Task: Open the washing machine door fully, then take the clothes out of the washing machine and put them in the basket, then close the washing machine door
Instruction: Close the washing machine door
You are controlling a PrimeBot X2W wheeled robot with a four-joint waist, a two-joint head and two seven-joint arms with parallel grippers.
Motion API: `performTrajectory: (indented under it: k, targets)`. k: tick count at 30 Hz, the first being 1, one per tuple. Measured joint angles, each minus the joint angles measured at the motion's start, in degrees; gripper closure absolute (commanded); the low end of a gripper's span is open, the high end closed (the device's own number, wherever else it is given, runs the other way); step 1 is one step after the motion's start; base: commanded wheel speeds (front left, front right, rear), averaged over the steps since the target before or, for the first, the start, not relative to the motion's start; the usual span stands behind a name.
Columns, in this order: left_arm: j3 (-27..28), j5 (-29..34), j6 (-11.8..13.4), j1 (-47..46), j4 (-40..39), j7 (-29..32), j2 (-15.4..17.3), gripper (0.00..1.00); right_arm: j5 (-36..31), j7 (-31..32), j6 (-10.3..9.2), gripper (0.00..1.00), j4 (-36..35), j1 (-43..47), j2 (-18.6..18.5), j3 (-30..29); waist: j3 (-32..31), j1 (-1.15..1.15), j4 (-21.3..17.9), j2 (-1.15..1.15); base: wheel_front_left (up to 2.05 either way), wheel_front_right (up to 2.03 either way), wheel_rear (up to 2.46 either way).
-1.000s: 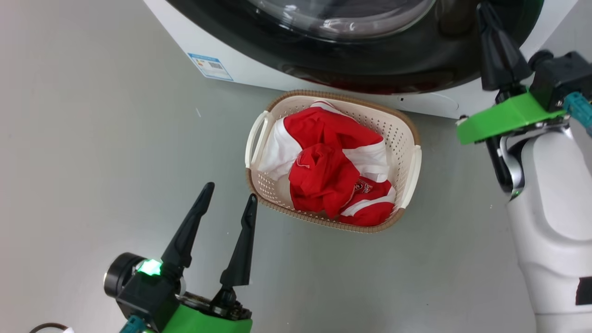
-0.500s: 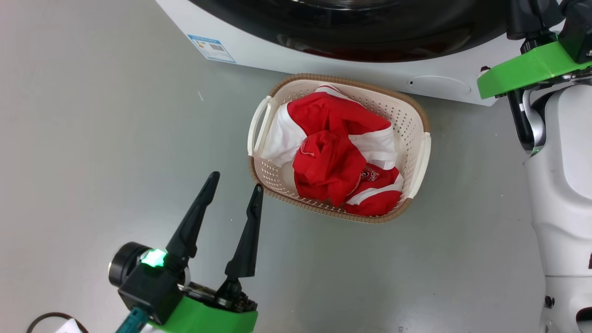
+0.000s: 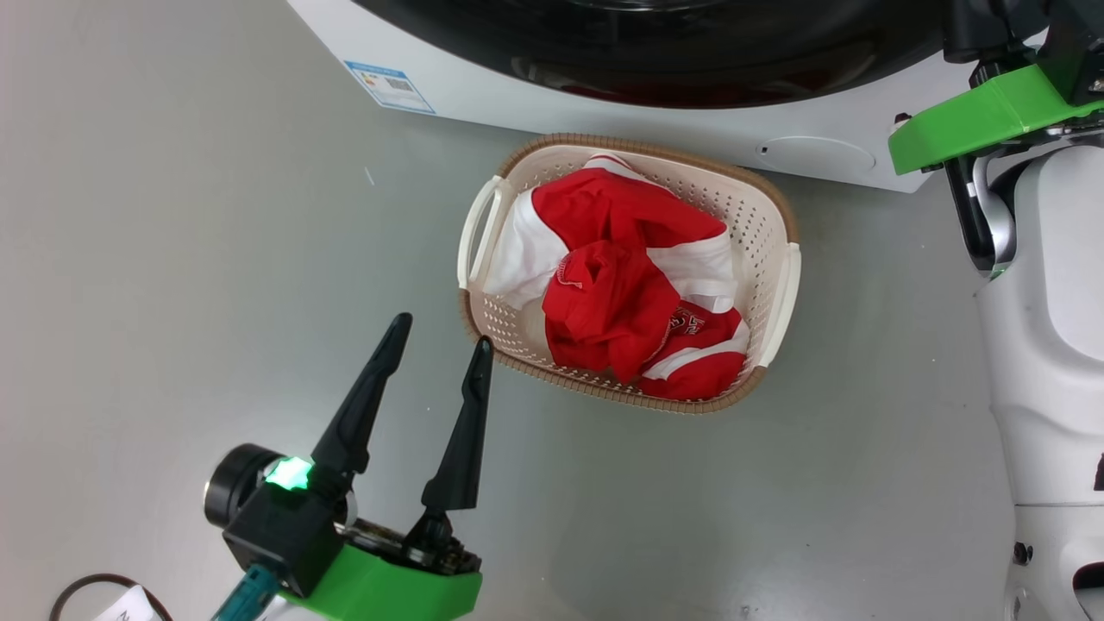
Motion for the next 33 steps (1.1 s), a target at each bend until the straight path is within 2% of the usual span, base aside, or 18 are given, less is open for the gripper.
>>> performTrajectory:
  k: [6, 8, 9, 10, 11, 12, 13, 19, 26, 33]
  targets:
    - [0.1, 0.0, 0.0, 0.0, 0.4, 0.0, 0.0, 0.0, 0.1, 0.1, 0.0, 0.98, 0.7, 0.0, 0.2, 0.1, -0.5, 0.0, -0.7, 0.0, 0.0, 0.0, 0.0]
    - [0.2, -0.3, 0.2, 0.0, 0.6, 0.0, 0.0, 0.0, 0.2, 0.1, 0.0, 0.6, 0.9, 0.1, 0.3, 0.1, -0.9, 0.0, -1.0, 0.0, 0.0, 0.0, 0.0]
    - [0.3, -0.7, 0.3, 0.0, 0.6, 0.0, 0.0, 0.0, 0.5, 0.1, -0.01, 0.6, 1.0, 0.2, 0.3, 0.1, -1.1, 0.0, -1.1, 0.0, 0.0, 0.0, 0.0]
    - [0.4, -1.0, 0.5, 0.0, 0.7, 0.0, 0.0, 0.0, 0.7, 0.1, -0.02, 0.53, 1.0, 0.4, 0.3, 0.1, -1.3, 0.0, -1.3, 0.0, 0.0, 0.0, 0.0]
    - [0.5, -1.4, 0.5, 0.0, 0.8, 0.0, 0.0, 0.0, 0.8, 0.1, -0.08, 0.28, 1.0, 0.6, 0.3, 0.1, -1.6, 0.0, -1.4, 0.0, 0.0, 0.0, 0.0]
    - [0.5, -1.6, 0.6, 0.0, 0.9, 0.0, 0.0, 0.0, 1.3, 0.1, -0.09, 0.09, 1.0, 0.8, 0.3, 0.1, -1.8, 0.0, -1.6, 0.0, 0.0, 0.0, 0.0]
    - [0.6, -1.8, 0.8, 0.0, 0.9, 0.0, 0.0, 0.0, 1.8, 0.1, -0.09, 0.0, 1.0, 0.9, 0.2, 0.2, -2.0, 0.0, -1.8, 0.0, 0.0, 0.0, 0.0]
    - [1.4, -5.8, 1.1, 0.1, 0.3, 0.0, 0.0, 0.0, 3.5, 0.1, -0.42, 0.0, 0.1, 4.4, 0.2, 1.1, -3.5, 0.0, -3.2, 0.0, 0.0, 0.0, 0.0]
    - [2.2, -6.1, 1.2, 0.2, -0.3, 0.0, 0.0, 0.0, 5.4, 0.1, -0.43, 0.0, -3.3, 10.3, 0.3, 3.8, -5.2, 0.0, -5.2, 0.0, 0.0, 0.0, 0.0]
    - [3.0, -5.8, 1.3, 1.3, -0.7, 0.0, 0.0, 0.0, 7.7, 0.2, -0.43, 0.0, -8.0, 15.7, 0.4, 4.1, -6.9, 0.0, -7.5, 0.0, 0.0, 0.0, 0.0]
